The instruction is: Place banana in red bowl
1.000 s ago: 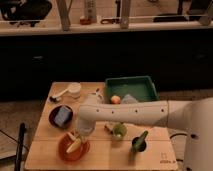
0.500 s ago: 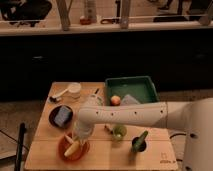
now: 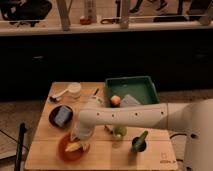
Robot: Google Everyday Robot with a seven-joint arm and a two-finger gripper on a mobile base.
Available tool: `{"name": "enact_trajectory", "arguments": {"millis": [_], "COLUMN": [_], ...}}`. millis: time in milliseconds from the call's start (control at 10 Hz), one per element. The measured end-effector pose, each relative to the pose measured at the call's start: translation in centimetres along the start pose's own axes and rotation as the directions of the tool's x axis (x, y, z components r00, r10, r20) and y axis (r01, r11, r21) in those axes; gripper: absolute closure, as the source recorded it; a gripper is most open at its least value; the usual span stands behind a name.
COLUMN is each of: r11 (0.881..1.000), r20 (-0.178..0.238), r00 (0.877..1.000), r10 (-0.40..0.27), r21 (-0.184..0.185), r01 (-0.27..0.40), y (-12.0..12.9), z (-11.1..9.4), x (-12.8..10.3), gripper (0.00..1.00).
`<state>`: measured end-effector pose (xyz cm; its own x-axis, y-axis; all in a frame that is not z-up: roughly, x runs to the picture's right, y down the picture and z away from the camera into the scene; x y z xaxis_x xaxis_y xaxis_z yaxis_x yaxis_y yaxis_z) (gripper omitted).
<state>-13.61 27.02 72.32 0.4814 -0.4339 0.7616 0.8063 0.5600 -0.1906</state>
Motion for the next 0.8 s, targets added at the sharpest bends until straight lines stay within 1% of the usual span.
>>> {"name": "enact_trajectory", "arguments": {"millis": [300, 500, 800], "r11": [1.000, 1.000, 0.999], "r20": [0.002, 0.004, 0.005], "r00": [1.000, 1.000, 1.000], "r10": [0.004, 0.000, 0.001], "r21": [-0.011, -0.026, -0.034], "r01": [-0.004, 0.000, -0.001], "y": [0.27, 0.02, -0.21], "z": [-0.16, -0.20, -0.30], "x": [0.45, 0.66, 0.98], "gripper": [0.20, 0.20, 0.20]}}
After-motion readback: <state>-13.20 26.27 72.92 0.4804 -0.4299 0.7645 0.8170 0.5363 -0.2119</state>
